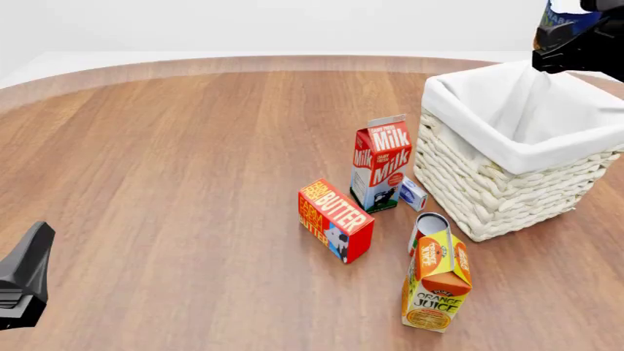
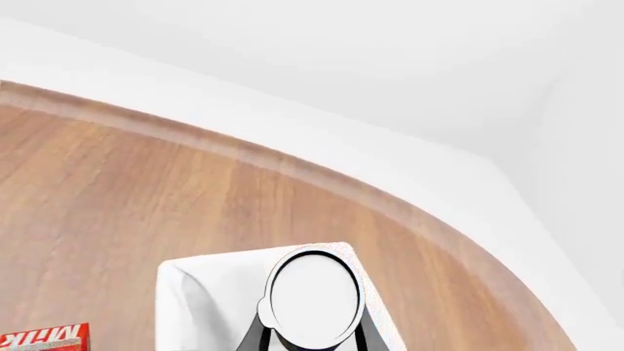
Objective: Pick up the alphabet soup, and put it in the basket.
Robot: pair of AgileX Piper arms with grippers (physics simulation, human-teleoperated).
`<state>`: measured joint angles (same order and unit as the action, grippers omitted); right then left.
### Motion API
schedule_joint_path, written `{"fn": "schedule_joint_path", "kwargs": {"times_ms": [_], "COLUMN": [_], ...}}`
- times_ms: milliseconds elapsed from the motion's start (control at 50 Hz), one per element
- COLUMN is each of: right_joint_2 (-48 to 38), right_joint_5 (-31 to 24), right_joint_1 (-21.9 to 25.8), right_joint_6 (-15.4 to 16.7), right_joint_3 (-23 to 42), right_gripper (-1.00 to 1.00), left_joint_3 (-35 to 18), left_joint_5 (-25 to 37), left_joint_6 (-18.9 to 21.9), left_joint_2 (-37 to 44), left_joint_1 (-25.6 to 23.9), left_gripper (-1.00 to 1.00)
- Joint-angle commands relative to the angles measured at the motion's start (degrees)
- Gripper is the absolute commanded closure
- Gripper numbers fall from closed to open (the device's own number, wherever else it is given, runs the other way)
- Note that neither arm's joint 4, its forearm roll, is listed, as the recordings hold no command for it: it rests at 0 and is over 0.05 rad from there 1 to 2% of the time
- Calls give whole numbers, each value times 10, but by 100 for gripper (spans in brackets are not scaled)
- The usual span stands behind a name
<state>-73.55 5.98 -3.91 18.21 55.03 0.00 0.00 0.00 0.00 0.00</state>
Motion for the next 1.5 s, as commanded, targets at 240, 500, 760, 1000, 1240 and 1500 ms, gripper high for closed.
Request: {"fn": "schedule_joint_path", "kwargs": {"times_ms": [240, 500, 760, 1000, 1240, 1500], "right_joint_2": [-30, -52, -73, -101, -117, -129], "right_joint_5": [-35, -53, -65, -76, -84, -104], "right_joint_1": [-2, -2, -11, -8, -1, 8], "right_joint_6": [1, 7, 13, 18, 18, 14], "right_joint_3": [33, 46, 57, 73, 84, 87], "right_gripper": [100, 100, 100, 100, 100, 100], "left_joint_3": [0, 0, 0, 0, 0, 0], "left_joint_5": [0, 0, 0, 0, 0, 0], "left_joint_6": [0, 0, 0, 0, 0, 0], "left_joint_2": [0, 0, 0, 0, 0, 0], "left_joint_1": [0, 0, 0, 0, 0, 0], "left_gripper": [-100, -100, -100, -100, -100, -100]}}
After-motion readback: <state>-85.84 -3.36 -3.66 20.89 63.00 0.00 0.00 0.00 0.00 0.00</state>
